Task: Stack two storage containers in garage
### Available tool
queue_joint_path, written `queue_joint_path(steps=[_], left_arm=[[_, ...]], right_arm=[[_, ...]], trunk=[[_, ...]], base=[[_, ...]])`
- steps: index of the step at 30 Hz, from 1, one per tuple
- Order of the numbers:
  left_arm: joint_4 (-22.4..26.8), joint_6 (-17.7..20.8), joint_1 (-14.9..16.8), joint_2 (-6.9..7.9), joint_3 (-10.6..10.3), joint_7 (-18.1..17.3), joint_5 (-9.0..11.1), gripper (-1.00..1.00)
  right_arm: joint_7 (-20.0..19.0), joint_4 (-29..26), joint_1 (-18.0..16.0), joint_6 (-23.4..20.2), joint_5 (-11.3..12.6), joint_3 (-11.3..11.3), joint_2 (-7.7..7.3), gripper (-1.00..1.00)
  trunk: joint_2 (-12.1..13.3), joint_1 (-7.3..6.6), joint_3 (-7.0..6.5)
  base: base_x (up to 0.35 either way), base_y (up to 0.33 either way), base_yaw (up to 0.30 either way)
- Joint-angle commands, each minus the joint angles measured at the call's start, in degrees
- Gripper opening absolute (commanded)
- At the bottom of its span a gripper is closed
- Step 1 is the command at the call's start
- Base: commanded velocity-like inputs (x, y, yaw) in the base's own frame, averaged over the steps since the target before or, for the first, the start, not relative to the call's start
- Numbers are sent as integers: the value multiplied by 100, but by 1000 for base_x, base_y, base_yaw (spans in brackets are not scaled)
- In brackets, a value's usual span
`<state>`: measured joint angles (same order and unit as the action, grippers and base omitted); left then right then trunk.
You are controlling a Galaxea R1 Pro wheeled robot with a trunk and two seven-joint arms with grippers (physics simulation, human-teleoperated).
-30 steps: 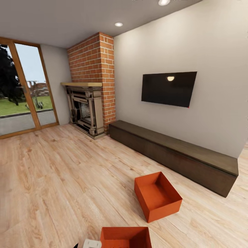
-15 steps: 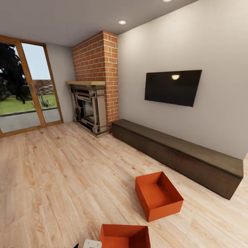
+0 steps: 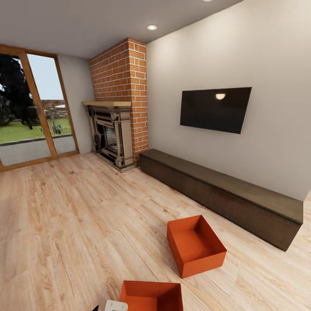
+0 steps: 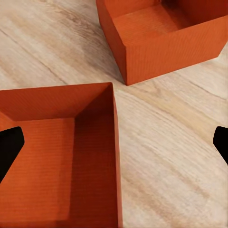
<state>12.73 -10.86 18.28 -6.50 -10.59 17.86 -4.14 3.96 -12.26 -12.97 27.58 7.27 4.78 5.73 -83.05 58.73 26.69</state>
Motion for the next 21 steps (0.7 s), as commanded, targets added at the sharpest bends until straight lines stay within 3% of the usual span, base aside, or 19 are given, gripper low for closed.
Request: queue_joint_path(steps=[1,21], left_arm=[[-7,-7,4,0,-22,43,-43,100],[-8,-168,-8,0,24,24,35,100]], right_arm=[[26,4,-4,19,55,52,-2,100],[-34,-49,-179,45,32,71,-2,100]], trunk=[[-3,0,6],[-3,0,14]], base=[[0,-11,1],[0,-1,0]])
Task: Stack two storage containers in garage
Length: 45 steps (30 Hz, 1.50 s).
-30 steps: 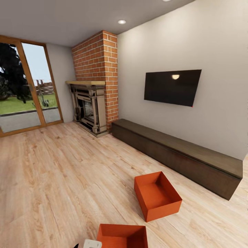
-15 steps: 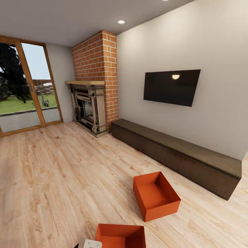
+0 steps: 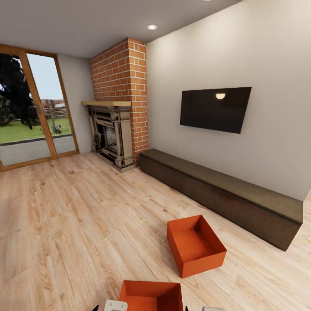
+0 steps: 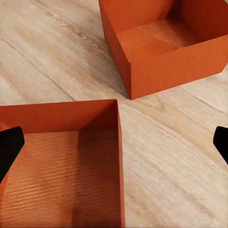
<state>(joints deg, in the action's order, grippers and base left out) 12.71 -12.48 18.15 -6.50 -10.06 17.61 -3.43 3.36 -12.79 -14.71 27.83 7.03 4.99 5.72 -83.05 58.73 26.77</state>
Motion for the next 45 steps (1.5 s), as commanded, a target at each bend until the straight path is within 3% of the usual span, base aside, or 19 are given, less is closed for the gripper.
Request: queue_joint_path(steps=[1,5,10,12,16,19,20,24,28,36,45], left_arm=[[-6,-7,4,0,-30,49,-35,100],[-6,-39,4,4,-28,44,-35,100],[-4,-451,14,-12,-27,43,-32,100],[36,-575,35,-65,-29,61,-27,100],[351,-662,257,-156,-18,107,69,100],[416,-653,649,-146,-15,79,419,100],[393,-635,831,-141,-14,41,621,100],[81,-571,1249,-125,-14,-255,1157,100],[-190,-558,1381,-117,-10,-566,1389,100],[-330,-554,1394,-111,-114,-657,1382,100],[-348,-545,1359,-110,-367,-610,1105,100]], right_arm=[[25,10,-1,19,58,52,-1,100],[24,16,14,20,61,52,-1,100],[29,-9,-45,17,49,92,8,100],[60,-20,-224,-3,34,131,22,100],[101,108,-992,-154,31,166,85,100],[167,235,-1422,-482,55,168,98,100],[206,267,-1556,-597,60,168,102,100],[302,315,-1767,-798,68,165,104,100],[330,434,-1808,-849,49,178,118,100],[334,619,-1662,-805,20,194,179,100],[291,628,-1551,-767,15,200,174,100]], trunk=[[-3,0,6],[-3,0,6],[-3,0,6],[-3,0,6],[-3,0,6],[-3,0,6],[-3,0,6],[-3,0,6],[-3,0,6],[-3,0,6],[-3,0,6]], base=[[0,0,0],[0,0,0],[0,0,0],[0,0,0],[0,0,0],[0,0,0],[0,0,0],[0,0,0],[0,0,0],[0,0,0],[0,0,0]])
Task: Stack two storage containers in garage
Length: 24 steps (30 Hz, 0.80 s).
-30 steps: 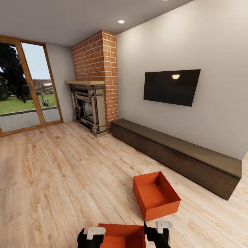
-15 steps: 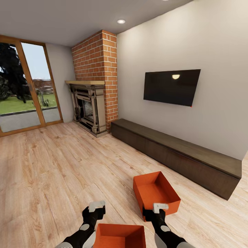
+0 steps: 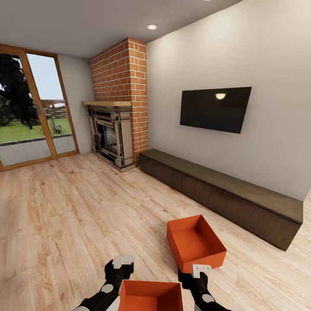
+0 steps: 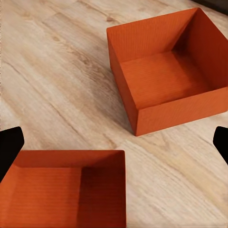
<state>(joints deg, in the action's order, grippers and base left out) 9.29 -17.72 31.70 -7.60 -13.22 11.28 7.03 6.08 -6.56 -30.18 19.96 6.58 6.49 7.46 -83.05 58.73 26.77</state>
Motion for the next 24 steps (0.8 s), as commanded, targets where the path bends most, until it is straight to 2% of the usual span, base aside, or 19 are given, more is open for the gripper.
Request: queue_joint_path(steps=[1,4,10,18,24], left_arm=[[-9,-18,4,-1,-123,26,-20,100],[-13,-19,4,-3,-212,34,-119,100],[-15,-29,3,-4,-240,40,-131,100],[-15,-39,3,-1,-236,41,-132,100],[-15,-50,3,4,-235,38,-120,100]], right_arm=[[15,6,-2,22,58,52,-1,100],[6,6,1,24,55,65,-1,100],[-1,6,8,24,54,79,1,100],[-1,6,11,17,54,73,1,100],[-1,6,12,16,54,72,1,100]], trunk=[[-3,0,6],[-3,0,6],[-3,0,6],[-3,0,6],[-3,0,6]], base=[[0,0,0],[0,0,0],[-17,0,0],[-216,0,0],[-61,0,0]])
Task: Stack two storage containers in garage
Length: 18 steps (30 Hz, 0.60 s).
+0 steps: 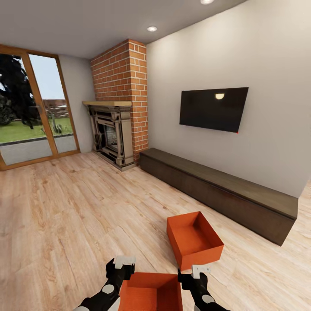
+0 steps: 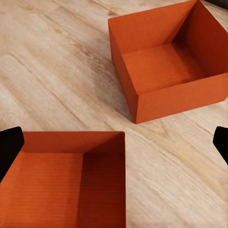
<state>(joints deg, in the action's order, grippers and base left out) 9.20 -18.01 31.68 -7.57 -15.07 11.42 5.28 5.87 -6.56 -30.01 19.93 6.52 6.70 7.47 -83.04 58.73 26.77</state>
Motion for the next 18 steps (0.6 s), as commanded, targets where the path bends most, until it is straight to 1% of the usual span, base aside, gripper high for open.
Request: queue_joint_path(steps=[1,5,11,18], left_arm=[[-6,-24,5,1,-49,23,58,100],[-6,-26,5,1,-49,20,60,100],[-6,-28,5,1,-48,18,61,100],[-6,-43,-8,2,-42,18,61,100]], right_arm=[[19,5,-4,20,60,51,0,100],[19,5,-4,20,60,51,0,100],[19,5,-4,20,60,51,0,100],[19,5,-4,20,60,51,0,100]], trunk=[[-3,-1,6],[-3,-1,6],[-3,-1,6],[-3,-1,6]], base=[[-20,0,0],[-45,36,0],[-67,189,0],[-15,44,0]])
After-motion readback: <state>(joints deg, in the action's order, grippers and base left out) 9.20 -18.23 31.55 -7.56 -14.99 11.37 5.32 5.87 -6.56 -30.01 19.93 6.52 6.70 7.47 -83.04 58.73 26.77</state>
